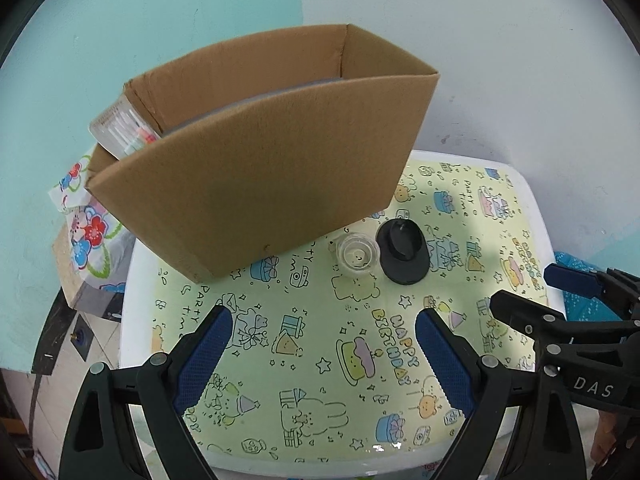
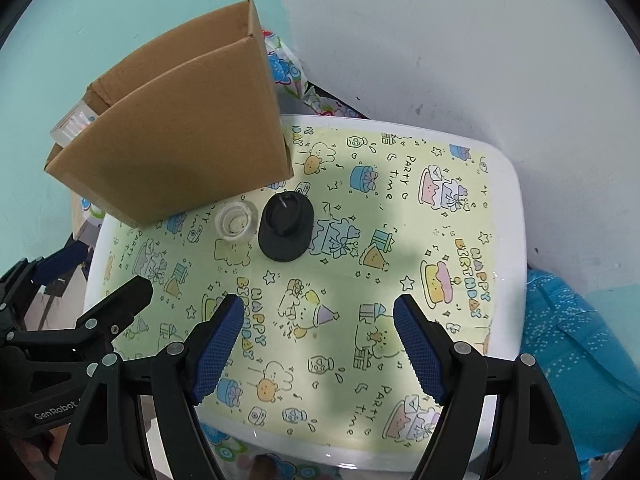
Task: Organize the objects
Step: 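Lower the left tool onto the clear plastic ring while the right tool approaches the black lid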
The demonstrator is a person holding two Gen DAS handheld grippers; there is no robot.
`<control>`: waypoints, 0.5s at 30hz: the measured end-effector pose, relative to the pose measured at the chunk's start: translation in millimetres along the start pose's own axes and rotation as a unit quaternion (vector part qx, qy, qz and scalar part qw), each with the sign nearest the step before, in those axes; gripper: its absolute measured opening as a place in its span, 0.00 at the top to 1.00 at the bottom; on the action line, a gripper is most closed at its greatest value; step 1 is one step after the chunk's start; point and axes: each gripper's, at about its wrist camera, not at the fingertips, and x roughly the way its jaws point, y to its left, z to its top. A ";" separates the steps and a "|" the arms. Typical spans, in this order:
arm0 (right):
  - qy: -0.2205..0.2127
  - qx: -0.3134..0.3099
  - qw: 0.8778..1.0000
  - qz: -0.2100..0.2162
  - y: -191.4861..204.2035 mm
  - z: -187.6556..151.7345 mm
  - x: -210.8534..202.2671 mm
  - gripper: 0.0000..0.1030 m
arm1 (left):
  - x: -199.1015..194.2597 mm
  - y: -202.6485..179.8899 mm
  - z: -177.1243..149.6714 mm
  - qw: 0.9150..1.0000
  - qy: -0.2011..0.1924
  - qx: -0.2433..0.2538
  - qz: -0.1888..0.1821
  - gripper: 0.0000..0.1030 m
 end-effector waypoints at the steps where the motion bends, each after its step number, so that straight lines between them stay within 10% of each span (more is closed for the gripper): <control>1: 0.000 0.000 1.000 0.000 -0.5 0.2 1.7 0.23 | 4.9 0.8 0.3 1.000 0.002 -0.002 0.002 0.09; 15: 0.007 -0.001 1.000 0.005 -3.4 7.0 40.7 0.23 | 53.5 4.3 0.7 1.000 0.016 -0.001 0.012 0.10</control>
